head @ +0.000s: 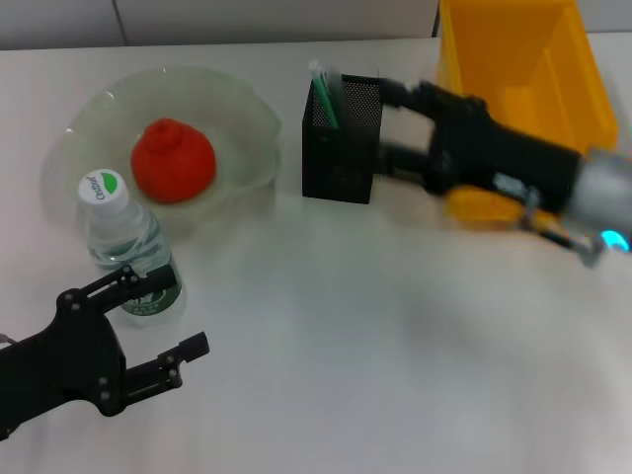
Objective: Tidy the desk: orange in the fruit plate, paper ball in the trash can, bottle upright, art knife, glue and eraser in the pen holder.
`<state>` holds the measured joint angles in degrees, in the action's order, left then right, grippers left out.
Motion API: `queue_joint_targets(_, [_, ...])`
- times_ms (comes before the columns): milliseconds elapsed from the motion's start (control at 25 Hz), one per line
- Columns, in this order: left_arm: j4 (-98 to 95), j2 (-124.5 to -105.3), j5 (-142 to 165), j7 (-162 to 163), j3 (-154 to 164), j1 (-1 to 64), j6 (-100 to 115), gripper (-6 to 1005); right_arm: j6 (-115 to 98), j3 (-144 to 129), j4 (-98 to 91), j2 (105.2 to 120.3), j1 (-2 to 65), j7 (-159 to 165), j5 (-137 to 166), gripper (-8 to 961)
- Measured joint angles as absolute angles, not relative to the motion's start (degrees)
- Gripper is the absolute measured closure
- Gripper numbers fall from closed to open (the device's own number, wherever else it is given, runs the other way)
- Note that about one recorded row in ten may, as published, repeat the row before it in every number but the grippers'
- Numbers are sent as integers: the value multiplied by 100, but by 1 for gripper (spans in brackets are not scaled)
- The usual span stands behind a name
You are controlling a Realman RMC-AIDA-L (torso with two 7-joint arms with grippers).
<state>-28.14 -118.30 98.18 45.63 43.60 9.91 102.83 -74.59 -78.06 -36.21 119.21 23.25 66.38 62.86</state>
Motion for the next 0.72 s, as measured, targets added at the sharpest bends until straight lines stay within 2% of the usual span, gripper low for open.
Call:
queue_joint_targets(40, [-2824,-11824,9818,4581,4363,990,10288,234,-7923,-7752,-3965,11916,1970,6874,6746,272])
queue_joint_targets(240, [-2862,-11800,9877,4591,4386,967,10296,234,-8949,-7293,-4536,11907,1413,7090,8416,191])
queue_joint_targets(560, [-2878,-11786,10119,4594,4381,960,10325,234,-9399,-6992,-4460,11916,1361,7054,9219,109])
queue_joint_targets(720, [-2878,-11786,10128,4596,4392,946,10343,234,-9377,-6996,-4460,11923,1380,6989,9258,109])
